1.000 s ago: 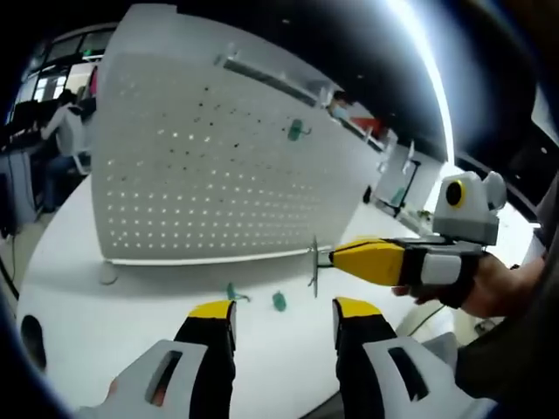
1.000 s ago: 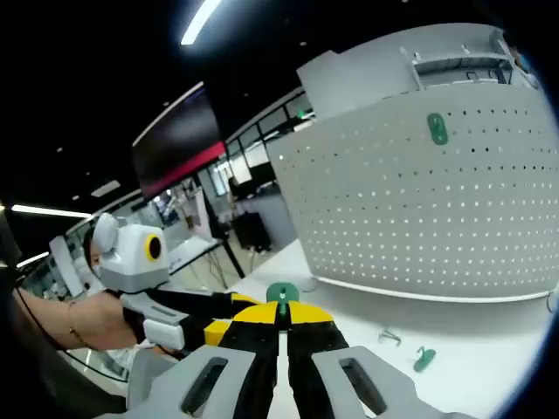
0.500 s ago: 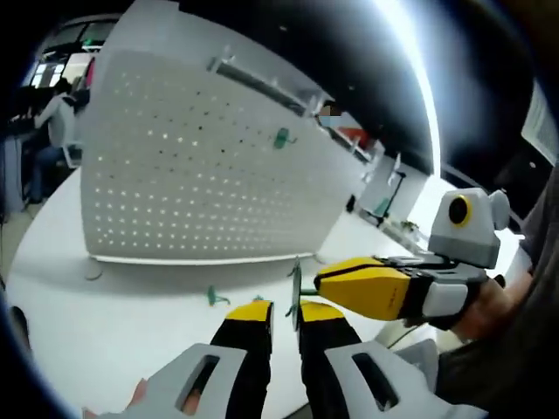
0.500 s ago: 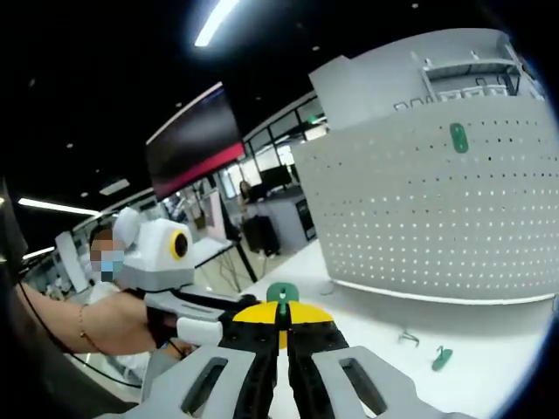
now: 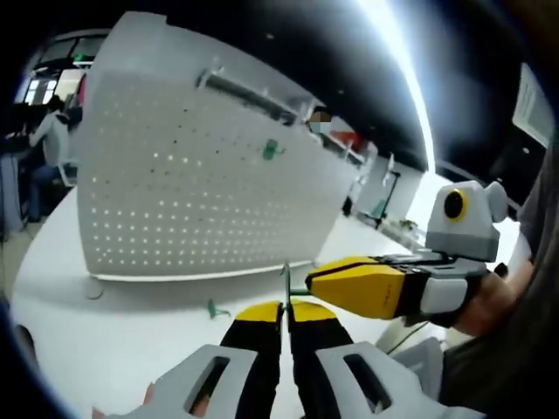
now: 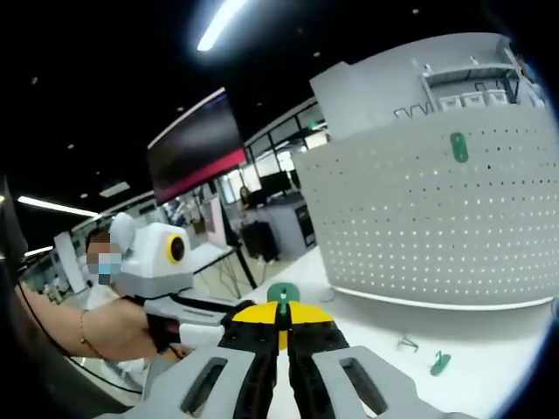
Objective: Insert the hook assembly into the mounting plate slot until the hook locks in place.
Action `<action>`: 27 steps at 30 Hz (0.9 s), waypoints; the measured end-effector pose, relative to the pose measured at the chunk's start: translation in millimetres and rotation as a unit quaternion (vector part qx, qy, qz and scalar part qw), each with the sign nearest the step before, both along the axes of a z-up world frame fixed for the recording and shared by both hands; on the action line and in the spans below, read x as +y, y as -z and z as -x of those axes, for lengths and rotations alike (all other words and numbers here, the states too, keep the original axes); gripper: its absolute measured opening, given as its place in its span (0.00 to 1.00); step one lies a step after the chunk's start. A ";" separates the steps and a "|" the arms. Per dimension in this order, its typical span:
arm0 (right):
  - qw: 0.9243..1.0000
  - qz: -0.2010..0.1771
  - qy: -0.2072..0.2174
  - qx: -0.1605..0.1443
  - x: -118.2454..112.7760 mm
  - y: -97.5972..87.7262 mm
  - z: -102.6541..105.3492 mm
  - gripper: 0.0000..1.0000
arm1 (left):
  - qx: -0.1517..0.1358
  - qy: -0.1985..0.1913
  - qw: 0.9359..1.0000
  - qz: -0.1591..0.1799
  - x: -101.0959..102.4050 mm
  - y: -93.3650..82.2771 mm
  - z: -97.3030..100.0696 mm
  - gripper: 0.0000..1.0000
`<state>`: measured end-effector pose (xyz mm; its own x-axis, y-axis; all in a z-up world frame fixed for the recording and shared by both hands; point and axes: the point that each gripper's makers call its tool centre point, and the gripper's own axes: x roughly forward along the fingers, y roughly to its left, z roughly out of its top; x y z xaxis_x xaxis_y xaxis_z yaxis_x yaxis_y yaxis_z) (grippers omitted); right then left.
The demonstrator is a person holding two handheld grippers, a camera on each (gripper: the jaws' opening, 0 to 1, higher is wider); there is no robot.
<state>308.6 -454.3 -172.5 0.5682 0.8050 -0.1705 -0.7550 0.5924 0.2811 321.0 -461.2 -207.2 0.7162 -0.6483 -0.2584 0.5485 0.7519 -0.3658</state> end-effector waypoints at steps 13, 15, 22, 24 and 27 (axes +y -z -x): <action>0.998 -0.054 0.013 0.013 -11.0 -30.4 0.0 0.08 | -0.042 -0.017 0.999 -0.023 1.4 -24.2 -8.3 0.01; 0.998 -0.055 0.015 0.002 -12.3 -34.8 1.4 0.08 | -0.047 -0.025 0.998 -0.026 4.7 -25.9 -9.7 0.01; 0.998 -0.056 0.018 0.000 -7.5 -34.2 -1.3 0.09 | -0.064 -0.028 0.997 -0.030 2.4 -32.1 -7.8 0.01; 0.998 -0.055 0.018 -0.002 -5.7 -34.6 -3.1 0.09 | -0.069 -0.027 0.997 -0.031 1.0 -33.6 -6.8 0.01; 0.998 -0.053 0.017 -0.004 -2.6 -34.5 -4.9 0.09 | -0.076 -0.023 0.996 -0.028 -1.4 -36.9 -6.0 0.01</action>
